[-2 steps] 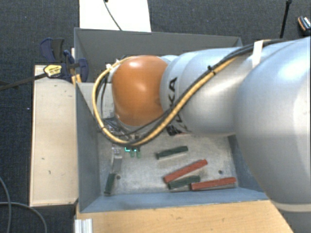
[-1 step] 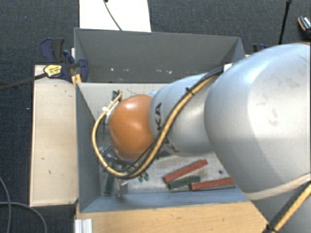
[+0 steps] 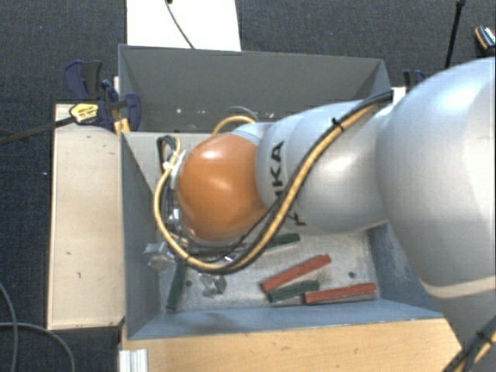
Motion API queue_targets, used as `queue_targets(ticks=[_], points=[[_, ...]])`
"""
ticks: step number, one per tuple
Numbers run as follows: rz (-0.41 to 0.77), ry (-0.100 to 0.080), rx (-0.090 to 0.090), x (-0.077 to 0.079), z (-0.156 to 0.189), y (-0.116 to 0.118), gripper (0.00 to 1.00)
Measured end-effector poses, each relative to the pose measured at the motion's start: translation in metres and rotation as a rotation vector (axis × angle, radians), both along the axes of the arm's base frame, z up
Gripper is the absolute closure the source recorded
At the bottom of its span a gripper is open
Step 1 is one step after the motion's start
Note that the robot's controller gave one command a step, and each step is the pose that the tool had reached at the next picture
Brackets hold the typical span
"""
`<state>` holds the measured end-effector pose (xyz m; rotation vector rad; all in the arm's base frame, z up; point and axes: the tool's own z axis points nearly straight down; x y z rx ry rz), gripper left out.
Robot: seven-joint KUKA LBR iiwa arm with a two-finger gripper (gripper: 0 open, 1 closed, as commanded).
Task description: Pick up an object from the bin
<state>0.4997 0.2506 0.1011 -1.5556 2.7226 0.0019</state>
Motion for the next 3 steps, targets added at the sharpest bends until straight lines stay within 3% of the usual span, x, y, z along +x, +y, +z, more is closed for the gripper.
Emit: queue_targets(ticks=[1,2,3], points=[[0.352,-0.001,-0.001,0.014,0.010,-0.001,0.00],[0.651,0.004,-0.005,0.001,-0.032,0.004,0.00],[0.640,0.007,-0.006,0.001,-0.031,0.004,0.00]])
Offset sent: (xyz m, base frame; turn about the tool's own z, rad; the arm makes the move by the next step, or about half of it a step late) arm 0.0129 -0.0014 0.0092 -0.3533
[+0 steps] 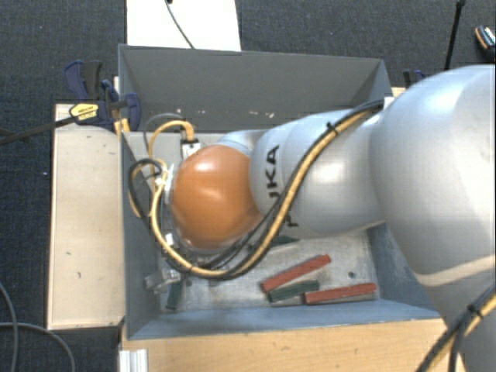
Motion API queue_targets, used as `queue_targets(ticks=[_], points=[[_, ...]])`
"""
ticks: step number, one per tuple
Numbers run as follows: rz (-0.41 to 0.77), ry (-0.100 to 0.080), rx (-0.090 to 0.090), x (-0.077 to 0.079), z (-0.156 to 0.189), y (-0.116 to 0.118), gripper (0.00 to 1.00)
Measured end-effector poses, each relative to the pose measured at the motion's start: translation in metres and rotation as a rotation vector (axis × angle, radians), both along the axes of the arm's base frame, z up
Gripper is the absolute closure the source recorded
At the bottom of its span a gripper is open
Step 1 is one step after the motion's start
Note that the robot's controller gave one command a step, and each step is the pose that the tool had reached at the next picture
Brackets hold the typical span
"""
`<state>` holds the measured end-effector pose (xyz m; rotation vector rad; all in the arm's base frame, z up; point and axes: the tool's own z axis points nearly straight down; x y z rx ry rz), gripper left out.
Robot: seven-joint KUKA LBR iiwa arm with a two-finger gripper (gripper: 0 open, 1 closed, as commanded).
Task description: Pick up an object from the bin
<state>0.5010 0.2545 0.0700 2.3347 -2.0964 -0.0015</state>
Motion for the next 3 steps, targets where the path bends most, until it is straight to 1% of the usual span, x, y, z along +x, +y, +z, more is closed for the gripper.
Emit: queue_targets(ticks=[1,2,3], points=[[-0.004,0.002,0.000,-0.001,0.000,0.000,1.00],[-0.017,-0.009,0.007,0.001,0.052,0.001,1.00],[-0.032,-0.007,0.007,0.002,0.077,0.002,1.00]])
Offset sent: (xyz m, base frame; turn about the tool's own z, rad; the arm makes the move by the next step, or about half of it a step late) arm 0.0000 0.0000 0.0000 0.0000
